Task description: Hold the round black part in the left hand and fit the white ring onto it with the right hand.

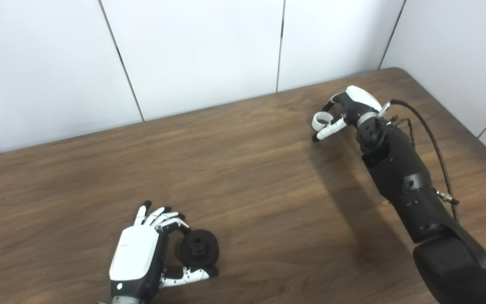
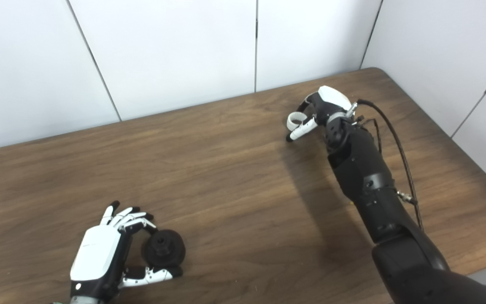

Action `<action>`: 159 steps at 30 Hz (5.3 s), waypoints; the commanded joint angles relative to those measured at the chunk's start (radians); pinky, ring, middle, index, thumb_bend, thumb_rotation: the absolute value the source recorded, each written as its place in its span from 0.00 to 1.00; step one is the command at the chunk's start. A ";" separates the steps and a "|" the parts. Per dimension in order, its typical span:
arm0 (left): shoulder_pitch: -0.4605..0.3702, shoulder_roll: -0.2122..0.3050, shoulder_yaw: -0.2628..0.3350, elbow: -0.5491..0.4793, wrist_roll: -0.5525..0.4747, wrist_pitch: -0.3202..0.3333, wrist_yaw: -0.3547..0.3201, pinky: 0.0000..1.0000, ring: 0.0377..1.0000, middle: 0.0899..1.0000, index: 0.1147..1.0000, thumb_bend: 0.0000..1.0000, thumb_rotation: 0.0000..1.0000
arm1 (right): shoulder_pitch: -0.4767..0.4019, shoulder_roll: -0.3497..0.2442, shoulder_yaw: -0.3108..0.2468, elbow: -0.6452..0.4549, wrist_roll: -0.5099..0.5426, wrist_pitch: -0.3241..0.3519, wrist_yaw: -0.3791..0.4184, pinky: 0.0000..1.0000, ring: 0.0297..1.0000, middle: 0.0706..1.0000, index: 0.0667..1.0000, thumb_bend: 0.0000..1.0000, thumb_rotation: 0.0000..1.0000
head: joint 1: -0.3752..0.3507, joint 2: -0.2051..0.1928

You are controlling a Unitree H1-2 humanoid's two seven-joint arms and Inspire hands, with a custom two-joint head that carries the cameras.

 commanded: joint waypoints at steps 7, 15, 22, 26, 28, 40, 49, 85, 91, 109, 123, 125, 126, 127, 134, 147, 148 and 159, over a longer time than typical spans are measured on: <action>0.006 0.020 0.009 -0.008 0.019 0.006 -0.006 1.00 0.85 0.72 0.42 0.52 0.05 | -0.024 -0.037 -0.002 -0.035 -0.007 -0.006 -0.018 1.00 0.99 0.91 0.64 0.82 0.20 | -0.006 0.004; 0.007 0.021 0.008 -0.013 0.022 0.004 -0.006 1.00 0.85 0.71 0.42 0.52 0.05 | -0.022 -0.041 0.019 -0.028 -0.010 -0.006 -0.023 1.00 0.97 0.89 0.64 0.83 0.20 | -0.006 0.007; 0.008 0.021 0.010 -0.016 0.023 0.011 -0.014 1.00 0.85 0.72 0.42 0.52 0.05 | -0.024 -0.035 0.020 -0.014 0.004 -0.006 -0.038 1.00 0.97 0.88 0.61 0.85 0.19 | -0.007 0.009; 0.008 0.021 0.008 -0.020 0.024 0.008 -0.014 1.00 0.85 0.72 0.42 0.52 0.05 | -0.022 -0.032 0.016 -0.015 0.005 -0.006 -0.038 1.00 0.97 0.88 0.59 0.83 0.17 | -0.007 0.009; 0.009 0.021 0.008 -0.023 0.025 0.010 -0.016 1.00 0.85 0.72 0.42 0.52 0.05 | -0.021 -0.031 0.014 -0.014 0.002 -0.006 -0.040 1.00 0.97 0.87 0.59 0.83 0.17 | -0.007 0.009; 0.010 0.016 0.008 -0.028 0.035 0.016 -0.025 1.00 0.86 0.72 0.42 0.52 0.05 | -0.001 -0.023 0.003 -0.017 0.039 -0.006 -0.090 1.00 0.96 0.81 0.45 0.52 0.13 | -0.007 0.008; 0.008 0.013 0.011 -0.023 0.035 0.012 -0.022 1.00 0.86 0.72 0.42 0.52 0.05 | 0.011 -0.026 -0.008 -0.031 0.052 -0.006 -0.086 1.00 0.96 0.83 0.45 0.52 0.13 | -0.009 0.008; 0.002 -0.031 -0.032 -0.022 0.087 0.055 -0.043 1.00 0.86 0.72 0.42 0.52 0.06 | 0.232 0.027 0.179 -0.705 0.093 -0.011 0.086 0.95 0.93 0.81 0.45 0.52 0.13 | 0.181 0.035; 0.002 -0.043 -0.044 -0.019 0.102 0.060 -0.039 1.00 0.86 0.73 0.42 0.52 0.05 | 0.256 0.070 0.222 -0.819 0.062 -0.008 0.172 0.93 0.92 0.80 0.45 0.52 0.13 | 0.229 0.038; -0.008 -0.073 -0.079 -0.007 0.141 0.095 -0.038 1.00 0.87 0.73 0.42 0.52 0.06 | 0.303 0.202 0.237 -0.988 0.029 -0.008 0.363 0.94 0.91 0.80 0.45 0.52 0.13 | 0.283 0.048; -0.015 -0.083 -0.094 0.008 0.139 0.102 -0.014 1.00 0.86 0.73 0.42 0.52 0.06 | 0.327 0.251 0.297 -0.965 0.019 -0.018 0.359 0.98 0.93 0.81 0.45 0.52 0.13 | 0.292 0.053; -0.016 -0.086 -0.096 0.006 0.142 0.107 -0.017 1.00 0.86 0.73 0.42 0.52 0.06 | 0.329 0.257 0.309 -0.957 0.017 -0.023 0.356 0.99 0.93 0.81 0.45 0.52 0.13 | 0.296 0.056; -0.016 -0.087 -0.098 0.004 0.144 0.110 -0.020 1.00 0.86 0.73 0.42 0.52 0.06 | 0.330 0.261 0.316 -0.951 0.016 -0.025 0.354 0.99 0.92 0.80 0.45 0.52 0.13 | 0.297 0.057; -0.016 -0.087 -0.100 0.003 0.146 0.112 -0.022 1.00 0.87 0.73 0.42 0.52 0.06 | 0.333 0.265 0.321 -0.944 0.019 -0.027 0.350 1.00 0.92 0.80 0.45 0.52 0.13 | 0.298 0.058; -0.016 -0.092 -0.105 -0.001 0.149 0.119 -0.023 1.00 0.87 0.73 0.42 0.52 0.05 | 0.346 0.276 0.342 -0.899 0.037 -0.046 0.316 1.00 0.93 0.80 0.45 0.52 0.13 | 0.302 0.066; -0.017 -0.094 -0.108 -0.005 0.154 0.120 -0.024 1.00 0.87 0.72 0.42 0.52 0.05 | 0.364 0.261 0.363 -0.868 0.047 -0.053 0.296 1.00 0.94 0.81 0.45 0.52 0.13 | 0.302 0.071; -0.017 -0.094 -0.109 -0.004 0.155 0.120 -0.023 1.00 0.87 0.72 0.42 0.52 0.05 | 0.366 0.260 0.363 -0.866 0.048 -0.055 0.292 1.00 0.94 0.81 0.45 0.52 0.13 | 0.302 0.071; -0.017 -0.096 -0.111 -0.008 0.161 0.122 -0.028 1.00 0.87 0.72 0.42 0.52 0.05 | 0.372 0.245 0.365 -0.843 0.058 -0.074 0.264 1.00 0.95 0.81 0.45 0.52 0.13 | 0.295 0.070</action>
